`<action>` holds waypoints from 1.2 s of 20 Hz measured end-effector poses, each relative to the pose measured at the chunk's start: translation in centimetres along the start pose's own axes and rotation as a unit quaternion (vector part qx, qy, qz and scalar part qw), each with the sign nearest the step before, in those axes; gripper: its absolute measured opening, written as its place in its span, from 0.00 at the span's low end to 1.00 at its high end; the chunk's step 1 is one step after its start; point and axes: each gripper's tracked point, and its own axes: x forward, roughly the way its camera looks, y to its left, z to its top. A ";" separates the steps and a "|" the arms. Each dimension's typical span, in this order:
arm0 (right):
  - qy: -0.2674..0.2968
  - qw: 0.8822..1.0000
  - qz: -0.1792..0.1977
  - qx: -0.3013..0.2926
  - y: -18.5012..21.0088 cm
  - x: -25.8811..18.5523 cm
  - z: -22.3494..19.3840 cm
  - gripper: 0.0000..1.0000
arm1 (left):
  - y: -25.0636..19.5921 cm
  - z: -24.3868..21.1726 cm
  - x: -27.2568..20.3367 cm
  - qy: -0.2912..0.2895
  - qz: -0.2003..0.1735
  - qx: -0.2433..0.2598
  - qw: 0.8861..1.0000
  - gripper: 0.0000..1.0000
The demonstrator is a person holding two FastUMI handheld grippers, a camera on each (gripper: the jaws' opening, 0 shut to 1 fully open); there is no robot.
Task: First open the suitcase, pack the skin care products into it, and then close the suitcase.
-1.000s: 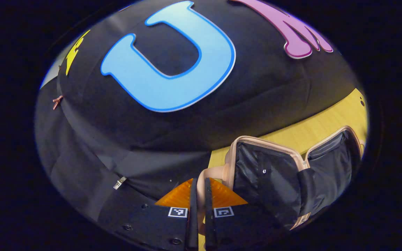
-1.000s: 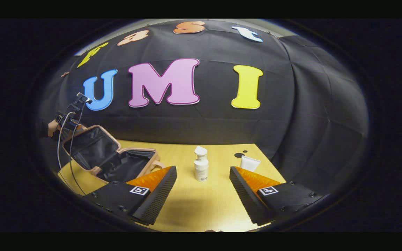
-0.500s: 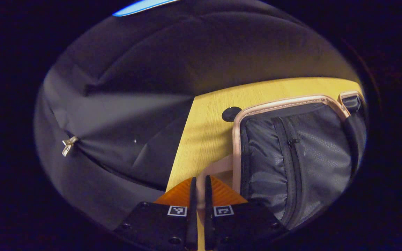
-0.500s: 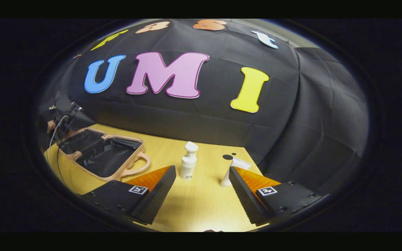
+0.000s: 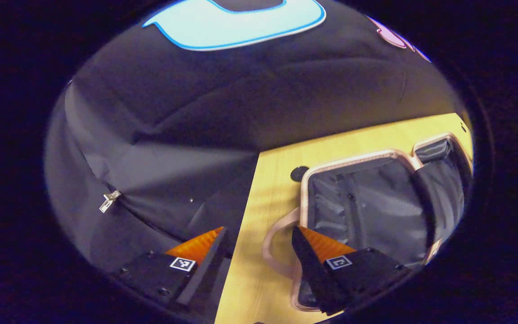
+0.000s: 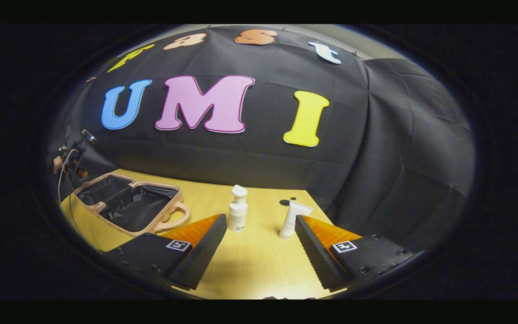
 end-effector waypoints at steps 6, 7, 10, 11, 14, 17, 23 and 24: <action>-0.013 0.999 -0.021 0.023 -2.0 -2.4 0.5 0.97 | -12.4 8.1 -11.9 -0.147 -0.115 -0.039 0.982 0.96; -0.014 0.999 -0.023 0.024 -2.4 -2.6 0.5 0.97 | -14.8 8.6 -13.7 -0.161 -0.132 -0.044 0.977 0.96; -0.022 0.999 -0.022 0.034 -3.0 -2.7 0.7 0.97 | -21.6 9.7 -17.4 -0.191 -0.178 -0.055 0.964 0.96; -0.023 0.999 -0.022 0.035 -3.4 -2.5 0.5 0.97 | -24.3 9.9 -18.6 -0.199 -0.200 -0.056 0.958 0.96; -0.020 0.999 -0.027 0.041 -4.5 -1.4 -0.3 0.97 | -34.2 10.0 -21.7 -0.218 -0.266 -0.067 0.937 0.96; -0.011 0.998 -0.026 0.047 -5.1 0.2 -1.4 0.97 | -44.1 8.5 -22.4 -0.211 -0.320 -0.052 0.922 0.97; 0.010 0.998 -0.032 0.049 -6.7 3.3 -3.8 0.97 | -59.0 7.0 -21.0 -0.177 -0.395 -0.051 0.900 0.97; 0.012 0.998 -0.036 0.053 -7.0 3.7 -4.0 0.97 | -60.8 7.1 -20.7 -0.178 -0.406 -0.055 0.895 0.97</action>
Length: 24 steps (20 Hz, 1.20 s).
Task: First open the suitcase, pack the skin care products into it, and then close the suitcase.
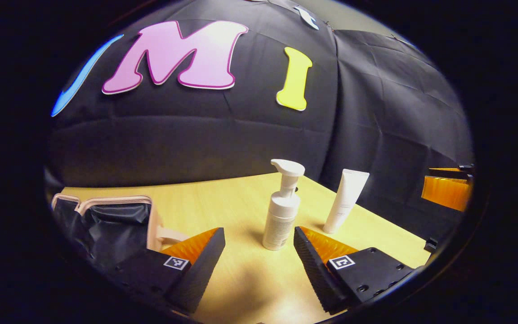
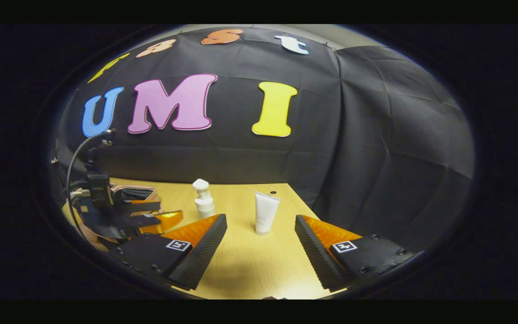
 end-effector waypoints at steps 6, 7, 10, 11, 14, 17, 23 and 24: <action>0.022 1.000 -0.016 -0.004 -2.0 2.0 -3.0 0.94 | -2.1 -1.2 8.4 -0.015 -0.012 0.010 1.000 0.97; 0.028 0.999 -0.016 -0.001 -2.1 2.1 -3.9 0.97 | -2.1 -1.3 9.5 -0.016 -0.008 0.010 1.000 0.97; 0.045 0.999 -0.027 0.012 -2.4 3.3 -6.4 0.98 | -2.3 -0.3 11.9 -0.037 -0.012 0.026 0.999 0.98; 0.053 0.998 -0.029 0.019 -2.3 4.0 -7.3 0.97 | -2.2 -0.1 12.5 -0.033 -0.007 0.039 0.999 0.95; 0.065 0.997 -0.020 0.035 -1.5 6.6 -8.5 0.98 | -2.3 -0.6 12.8 -0.022 -0.006 0.052 0.998 0.66; 0.077 0.996 -0.026 0.045 -1.6 10.0 -9.0 0.98 | -1.8 -0.7 12.0 -0.016 -0.013 0.042 0.999 0.65; 0.059 0.997 -0.032 0.035 -1.2 15.2 -8.9 0.97 | 0.4 0.2 5.8 -0.024 0.000 0.028 0.999 0.63; 0.062 0.997 -0.032 0.033 -1.1 16.0 -9.3 0.98 | 0.6 0.4 4.7 -0.025 0.002 0.027 0.999 0.63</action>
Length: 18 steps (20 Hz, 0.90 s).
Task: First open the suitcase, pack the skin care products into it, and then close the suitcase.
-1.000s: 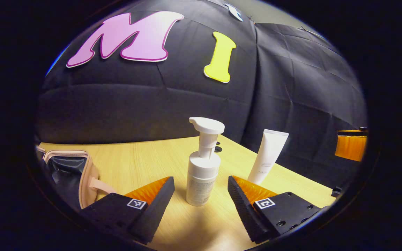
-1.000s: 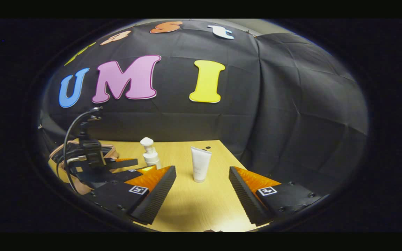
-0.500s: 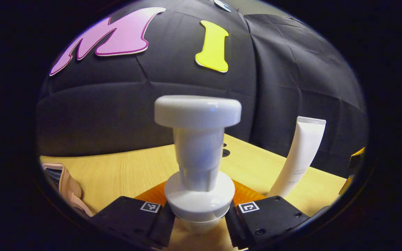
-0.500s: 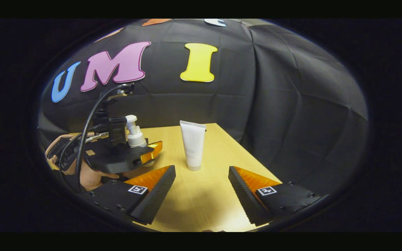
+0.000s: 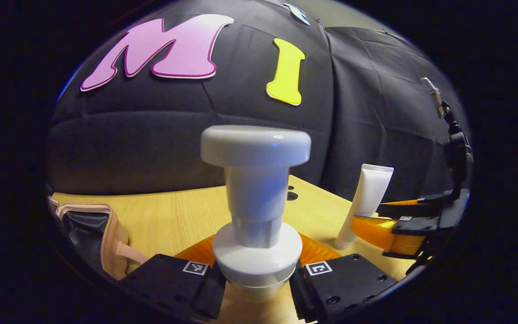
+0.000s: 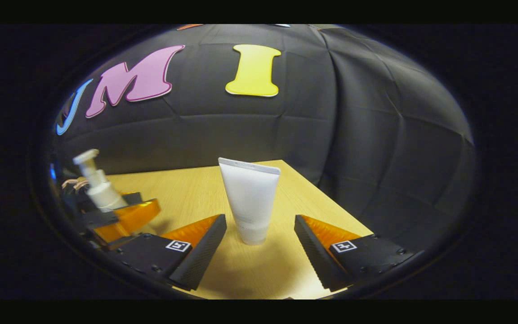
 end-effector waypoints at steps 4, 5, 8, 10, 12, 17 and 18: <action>-0.004 1.000 -0.023 -0.021 -0.2 2.9 -0.2 0.97 | 0.9 0.6 -4.2 0.004 0.014 -0.019 1.000 0.63; -0.007 0.999 -0.034 -0.029 -0.4 3.4 -0.2 0.97 | 1.1 0.4 -5.0 0.008 0.020 -0.031 0.999 0.63; 0.006 0.999 -0.036 -0.022 0.1 4.8 -1.2 0.94 | 1.7 0.1 -7.3 0.013 0.036 -0.063 0.997 0.64; 0.014 0.999 -0.034 -0.030 0.6 5.6 -1.5 0.91 | 1.9 -0.1 -8.4 0.014 0.041 -0.076 0.996 0.63; 0.007 0.999 -0.031 -0.040 1.0 6.0 -1.2 0.67 | 2.4 -0.5 -9.6 0.020 0.045 -0.079 0.996 0.63; 0.012 0.999 0.004 -0.038 2.8 6.0 -1.1 0.57 | 4.0 -0.2 -12.0 0.021 0.061 -0.084 0.994 0.63; 0.016 0.999 0.008 -0.043 3.3 5.8 -1.2 0.54 | 4.3 0.0 -12.6 0.017 0.062 -0.090 0.994 0.63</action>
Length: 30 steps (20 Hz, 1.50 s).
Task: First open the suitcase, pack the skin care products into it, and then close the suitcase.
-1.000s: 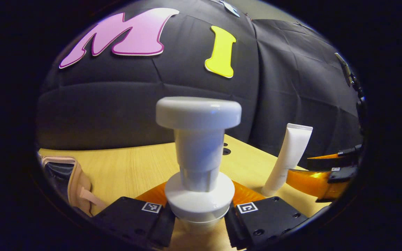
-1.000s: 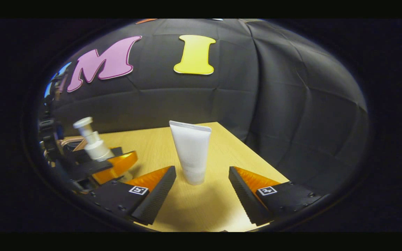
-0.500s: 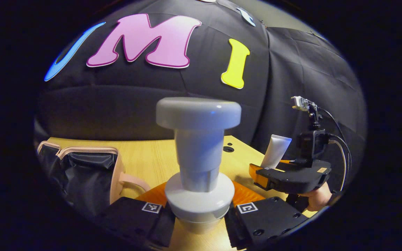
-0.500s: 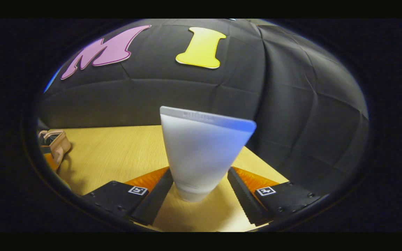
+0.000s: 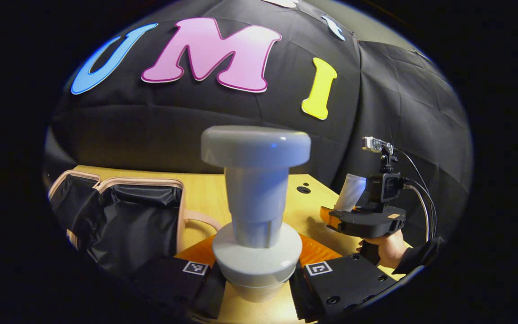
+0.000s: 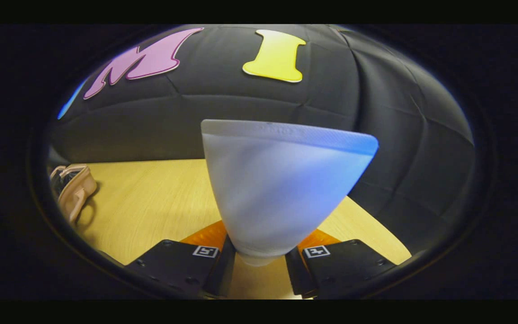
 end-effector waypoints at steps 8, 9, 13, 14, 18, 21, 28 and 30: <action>-0.042 0.994 0.089 -0.043 8.0 -10.6 6.2 0.49 | 6.8 4.4 -7.7 -0.018 0.055 -0.015 0.998 0.63; -0.048 0.992 0.105 -0.051 9.2 -12.1 7.0 0.49 | 8.4 4.9 -8.9 -0.014 0.068 -0.019 0.997 0.63; -0.064 0.981 0.170 -0.068 14.5 -17.9 9.9 0.49 | 14.4 5.3 -12.7 0.026 0.127 -0.066 0.989 0.63; -0.065 0.978 0.186 -0.068 15.8 -19.2 10.3 0.49 | 15.8 5.0 -13.1 0.038 0.138 -0.070 0.987 0.60; -0.070 0.967 0.238 -0.065 19.7 -22.3 11.4 0.49 | 18.0 3.5 -10.8 0.118 0.120 -0.094 0.981 0.63; -0.083 0.963 0.251 -0.053 20.3 -23.2 12.6 0.49 | 19.9 1.0 -9.3 0.202 0.117 -0.104 0.967 0.64; -0.063 0.958 0.277 -0.028 19.8 -23.7 11.9 0.49 | 22.8 -5.6 -4.8 0.401 0.115 -0.053 0.907 0.64; -0.057 0.957 0.283 -0.017 19.9 -23.9 11.5 0.49 | 24.0 -7.3 -4.0 0.445 0.128 -0.025 0.886 0.64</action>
